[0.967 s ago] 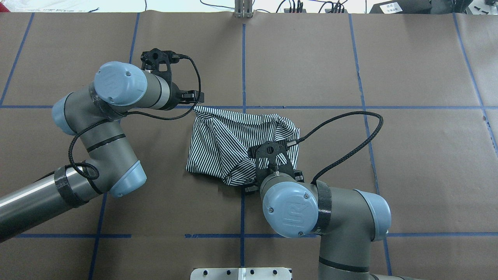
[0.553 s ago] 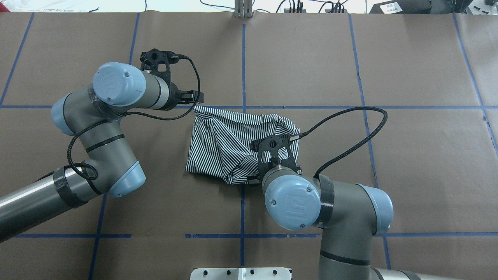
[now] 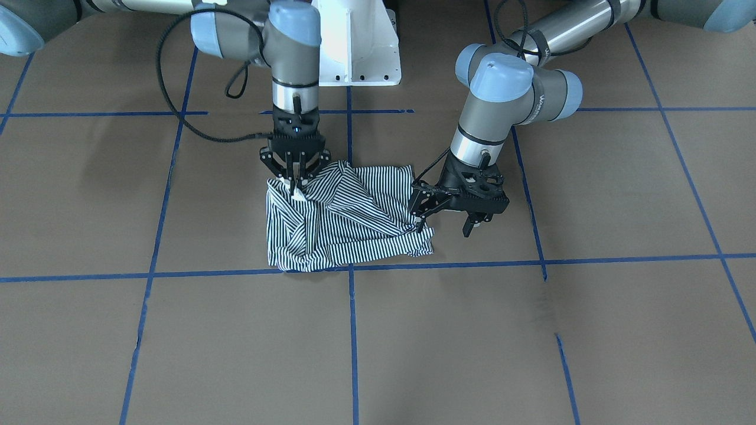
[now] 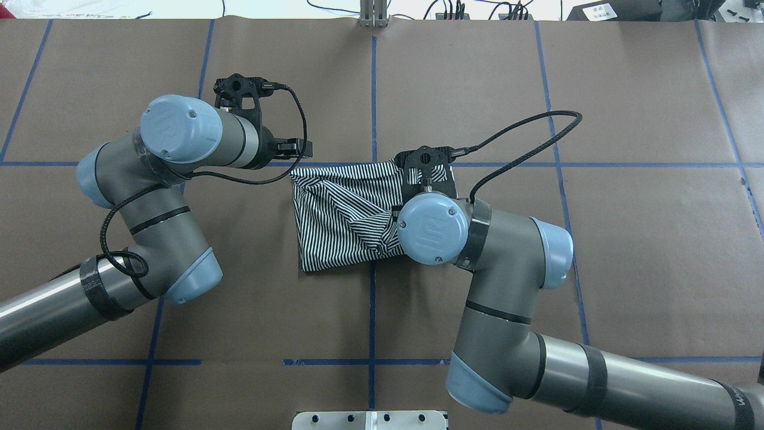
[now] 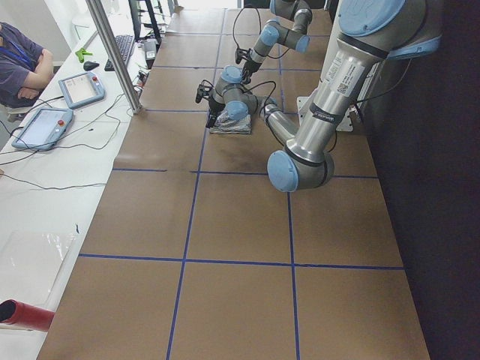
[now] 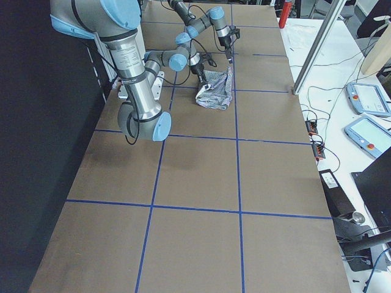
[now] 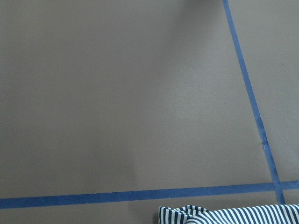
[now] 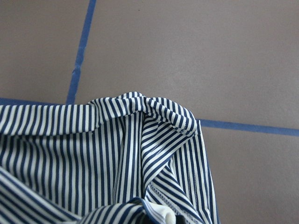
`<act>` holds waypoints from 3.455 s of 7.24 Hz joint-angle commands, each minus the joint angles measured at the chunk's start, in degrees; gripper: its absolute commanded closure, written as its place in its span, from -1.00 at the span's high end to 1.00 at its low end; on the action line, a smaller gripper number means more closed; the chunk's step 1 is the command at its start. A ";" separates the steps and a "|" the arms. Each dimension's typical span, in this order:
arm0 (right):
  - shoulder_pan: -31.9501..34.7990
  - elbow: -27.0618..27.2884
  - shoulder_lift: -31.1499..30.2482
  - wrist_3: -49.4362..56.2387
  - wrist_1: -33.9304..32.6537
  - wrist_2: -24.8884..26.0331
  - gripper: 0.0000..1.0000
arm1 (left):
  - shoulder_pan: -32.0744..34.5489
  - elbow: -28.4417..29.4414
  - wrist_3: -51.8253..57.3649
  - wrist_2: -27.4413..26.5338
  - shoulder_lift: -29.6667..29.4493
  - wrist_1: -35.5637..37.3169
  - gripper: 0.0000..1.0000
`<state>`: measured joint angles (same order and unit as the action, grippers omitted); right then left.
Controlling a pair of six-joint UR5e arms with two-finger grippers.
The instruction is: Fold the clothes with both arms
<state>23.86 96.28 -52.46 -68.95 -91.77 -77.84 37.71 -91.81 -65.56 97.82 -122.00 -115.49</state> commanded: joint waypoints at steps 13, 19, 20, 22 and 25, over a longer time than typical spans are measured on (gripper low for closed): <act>-3.81 1.55 -0.11 -3.21 0.89 -1.53 0.75 | -0.53 0.41 -0.01 0.00 1.06 -0.61 1.00; -4.00 -1.61 1.30 -3.82 3.95 -1.26 0.24 | -0.44 0.41 -0.01 0.00 1.15 -0.61 1.00; -3.73 -2.31 1.39 -3.82 4.75 -1.17 0.18 | -0.44 0.41 -0.01 0.00 1.15 -0.61 1.00; -3.47 -2.41 1.92 -4.00 4.94 -1.17 -0.30 | -0.44 0.32 -0.01 0.00 1.15 -0.61 1.00; -2.59 -2.58 2.10 -4.09 5.02 -1.17 -1.00 | -0.44 0.32 -0.01 0.00 1.15 -0.61 1.00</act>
<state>20.82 93.82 -50.41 -73.02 -86.82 -79.01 37.27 -91.49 -65.57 97.82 -120.85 -116.10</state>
